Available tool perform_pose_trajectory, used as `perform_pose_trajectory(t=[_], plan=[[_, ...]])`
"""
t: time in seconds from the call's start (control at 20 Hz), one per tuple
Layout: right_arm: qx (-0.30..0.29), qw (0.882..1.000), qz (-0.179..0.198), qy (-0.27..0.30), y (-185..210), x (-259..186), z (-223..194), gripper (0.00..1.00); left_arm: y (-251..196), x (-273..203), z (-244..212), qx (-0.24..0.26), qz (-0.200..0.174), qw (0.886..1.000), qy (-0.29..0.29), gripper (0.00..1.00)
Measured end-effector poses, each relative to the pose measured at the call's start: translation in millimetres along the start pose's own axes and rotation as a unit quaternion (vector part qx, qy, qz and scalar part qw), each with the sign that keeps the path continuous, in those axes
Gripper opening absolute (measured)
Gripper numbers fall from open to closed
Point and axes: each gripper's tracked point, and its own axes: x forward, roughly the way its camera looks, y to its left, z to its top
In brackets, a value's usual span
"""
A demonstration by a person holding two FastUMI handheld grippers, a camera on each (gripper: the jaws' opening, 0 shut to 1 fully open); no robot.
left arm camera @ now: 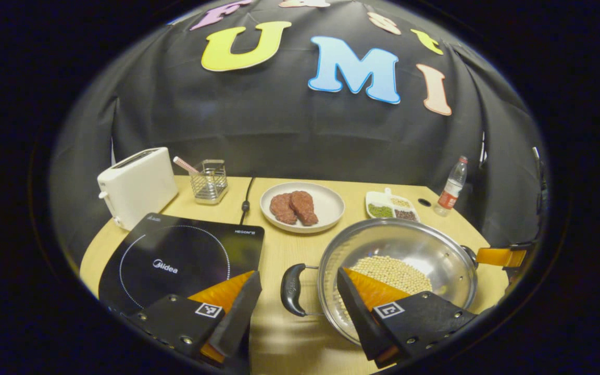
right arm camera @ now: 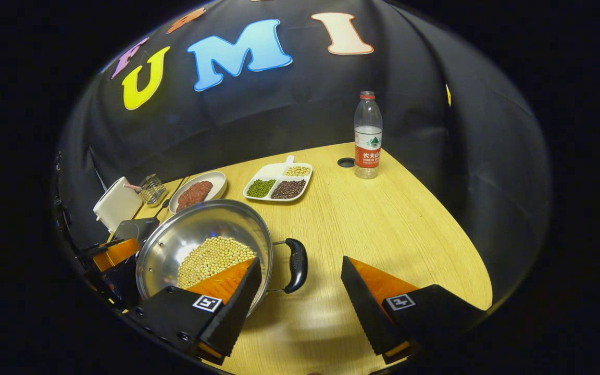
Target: First push the handle of the pot to place it horizontally, then grasp the pot with both hands and set it on the induction cooktop.
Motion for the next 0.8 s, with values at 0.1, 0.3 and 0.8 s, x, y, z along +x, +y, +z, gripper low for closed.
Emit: perform_pose_trajectory(t=[0.1, 0.3, 0.8], plan=[[0.001, 1.000, -0.001, 0.006, 1, 7, -2, 0.98, 0, 7, -8, -0.002, -0.002, 1.000, 0.014, 0.87], [-0.002, 1.000, 0.000, 0.012, 4, 18, -2, 0.98, -1, 19, -17, -0.004, -0.003, 0.999, 0.032, 0.87], [-0.002, 0.999, 0.000, 0.039, 12, 37, -13, 0.93, -9, 39, -33, -0.001, -0.002, 0.998, 0.061, 0.89]])
